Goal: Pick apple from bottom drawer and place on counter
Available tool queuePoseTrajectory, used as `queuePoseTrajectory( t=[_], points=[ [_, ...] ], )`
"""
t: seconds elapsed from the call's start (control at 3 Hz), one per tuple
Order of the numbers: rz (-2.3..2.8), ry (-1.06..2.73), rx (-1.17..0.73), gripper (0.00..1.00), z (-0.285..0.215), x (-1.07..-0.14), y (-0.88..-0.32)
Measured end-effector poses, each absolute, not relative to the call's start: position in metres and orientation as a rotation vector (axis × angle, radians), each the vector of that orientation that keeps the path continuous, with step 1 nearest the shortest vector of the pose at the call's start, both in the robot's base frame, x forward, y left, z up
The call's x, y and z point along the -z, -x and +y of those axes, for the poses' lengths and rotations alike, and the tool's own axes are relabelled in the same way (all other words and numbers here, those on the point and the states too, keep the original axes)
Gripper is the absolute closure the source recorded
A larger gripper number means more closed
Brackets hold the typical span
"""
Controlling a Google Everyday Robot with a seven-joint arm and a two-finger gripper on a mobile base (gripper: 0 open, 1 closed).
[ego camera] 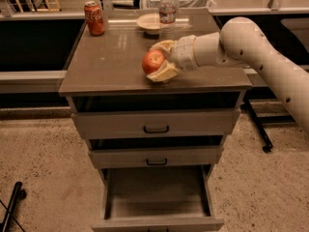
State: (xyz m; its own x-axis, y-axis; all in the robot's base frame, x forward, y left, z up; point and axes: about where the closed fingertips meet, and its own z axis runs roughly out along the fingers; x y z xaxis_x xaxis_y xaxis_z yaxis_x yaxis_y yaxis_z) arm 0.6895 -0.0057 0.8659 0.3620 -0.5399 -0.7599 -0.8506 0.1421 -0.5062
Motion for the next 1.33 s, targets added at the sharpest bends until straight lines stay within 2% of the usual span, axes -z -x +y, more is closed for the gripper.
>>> queuePoseTrajectory(
  t=[0.33, 0.67, 1.33],
  points=[
    [1.393, 1.484, -0.364, 0.82, -0.0073, -0.8552, -0.7004],
    [1.399, 1.479, -0.370, 0.51, -0.0070, -0.8546, -0.7004],
    [1.399, 1.479, -0.370, 0.05, -0.0070, -0.8546, -0.7004]
  ],
)
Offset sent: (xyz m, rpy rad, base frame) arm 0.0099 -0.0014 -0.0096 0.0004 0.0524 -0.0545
